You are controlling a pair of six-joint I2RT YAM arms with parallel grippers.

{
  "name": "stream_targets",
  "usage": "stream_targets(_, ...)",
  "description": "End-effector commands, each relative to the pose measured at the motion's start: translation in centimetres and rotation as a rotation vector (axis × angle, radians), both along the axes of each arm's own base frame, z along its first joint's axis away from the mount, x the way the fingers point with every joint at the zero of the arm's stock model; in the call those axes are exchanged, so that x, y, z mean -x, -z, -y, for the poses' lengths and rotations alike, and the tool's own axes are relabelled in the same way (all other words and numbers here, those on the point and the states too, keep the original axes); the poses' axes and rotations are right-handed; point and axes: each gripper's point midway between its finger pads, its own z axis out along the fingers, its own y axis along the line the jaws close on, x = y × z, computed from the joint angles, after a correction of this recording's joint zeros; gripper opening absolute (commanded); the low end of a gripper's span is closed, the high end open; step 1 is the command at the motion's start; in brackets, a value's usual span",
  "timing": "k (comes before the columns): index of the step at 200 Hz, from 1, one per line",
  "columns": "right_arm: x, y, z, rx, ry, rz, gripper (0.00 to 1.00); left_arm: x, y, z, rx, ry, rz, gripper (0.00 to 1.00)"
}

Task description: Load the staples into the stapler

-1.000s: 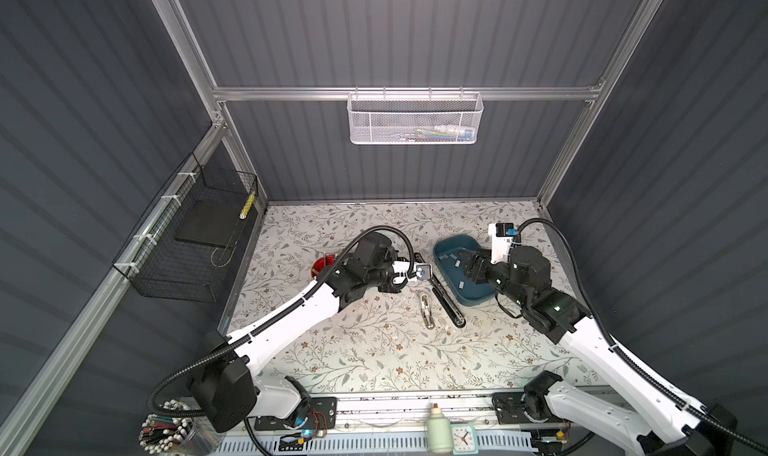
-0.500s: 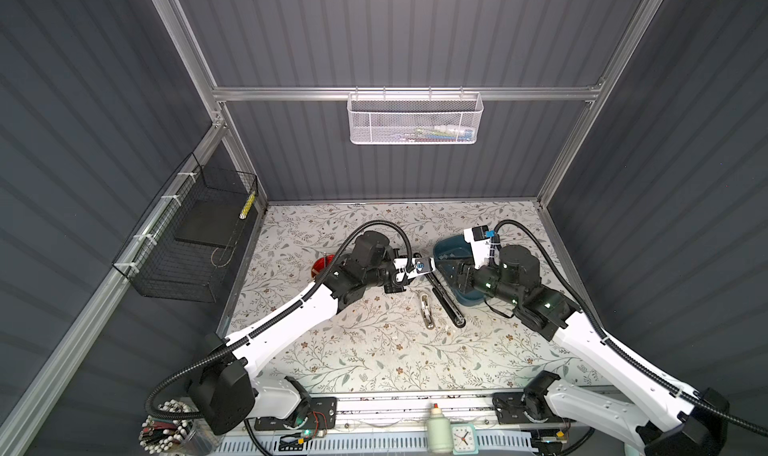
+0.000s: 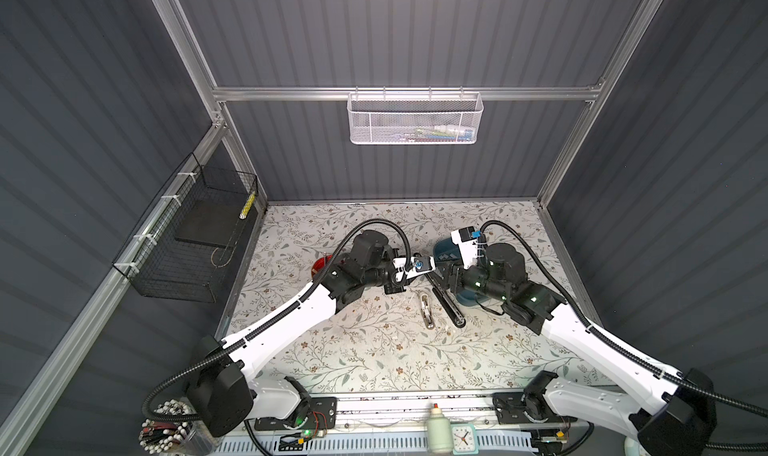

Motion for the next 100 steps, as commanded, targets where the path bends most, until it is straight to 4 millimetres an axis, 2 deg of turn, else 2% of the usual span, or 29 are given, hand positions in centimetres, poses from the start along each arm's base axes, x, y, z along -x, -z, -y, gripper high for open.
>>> stream_targets(1,-0.2,-1.2,-0.9,-0.015,-0.021,0.029,0.49,0.8,-1.9,0.2,0.048,0.023,0.014,0.0)
stream_targets(7,-0.1,-1.3,-0.9,-0.016,-0.02,0.029,0.49,0.9,-2.0,0.2,0.051,0.028,0.016,0.0)
stream_targets(11,-0.5,-0.1,-1.2,0.004,-0.021,0.0,0.48,1.0,-2.1,0.2,0.053,0.028,0.016,0.0)
stream_targets(24,-1.0,0.8,-1.4,0.015,-0.008,-0.025,0.46,1.6,-2.4,0.4,0.069,0.061,0.001,0.0)
stream_targets(75,-2.5,2.8,-0.4,0.045,0.105,-0.064,0.33,2.7,-3.6,-0.1,0.105,0.091,0.031,0.0)
stream_targets(100,-3.0,4.0,-0.5,0.066,0.119,-0.089,0.31,3.6,-3.9,0.0,0.118,0.136,0.029,0.0)
